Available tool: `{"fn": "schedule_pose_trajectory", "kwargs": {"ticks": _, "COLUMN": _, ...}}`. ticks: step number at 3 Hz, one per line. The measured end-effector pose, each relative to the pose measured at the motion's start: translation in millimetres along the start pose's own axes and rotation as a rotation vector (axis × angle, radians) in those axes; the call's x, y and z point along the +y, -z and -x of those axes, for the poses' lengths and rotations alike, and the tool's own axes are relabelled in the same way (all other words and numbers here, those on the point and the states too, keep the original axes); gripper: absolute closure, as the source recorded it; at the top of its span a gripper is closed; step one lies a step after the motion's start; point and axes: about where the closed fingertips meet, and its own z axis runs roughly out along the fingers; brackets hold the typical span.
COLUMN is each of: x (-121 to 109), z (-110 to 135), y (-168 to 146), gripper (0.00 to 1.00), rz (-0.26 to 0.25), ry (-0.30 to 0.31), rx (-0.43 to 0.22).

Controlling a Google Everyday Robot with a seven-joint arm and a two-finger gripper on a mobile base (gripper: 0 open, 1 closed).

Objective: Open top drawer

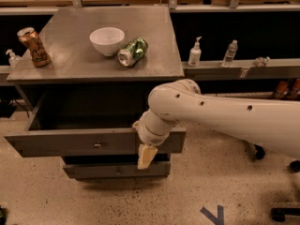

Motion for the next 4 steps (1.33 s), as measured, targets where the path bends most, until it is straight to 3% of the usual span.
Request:
{"fn": "schedule_pose_trajectory", "kwargs": {"ticks": 1, "x": 26.3, "z": 11.2, "y": 18.3, "gripper": 0.22, "rz": -0.005, "ry": -0.006, "rx": -0.035}}
{"fn": "schedule_pose_trajectory", "kwargs": {"ticks": 2, "x": 59.8, "z": 24.1, "y": 56.8, "gripper": 0.21, "rz": -0.04, "ry": -0.004, "rx": -0.09}}
{"fn": "schedule_pose_trajectory", "kwargs": {"ticks": 3, "x": 68.7, "z": 27.1, "y": 72.9, "gripper": 0.09, "rz": -0.075, "ry": 0.008, "rx": -0.157}}
{"fn": "schedule_pose_trajectory", "kwargs": {"ticks": 4, "x": 55.2, "z": 24.2, "y": 75.8, "gripper": 0.09, "rz": -0.11, "ry": 0.036, "rx": -0.196}}
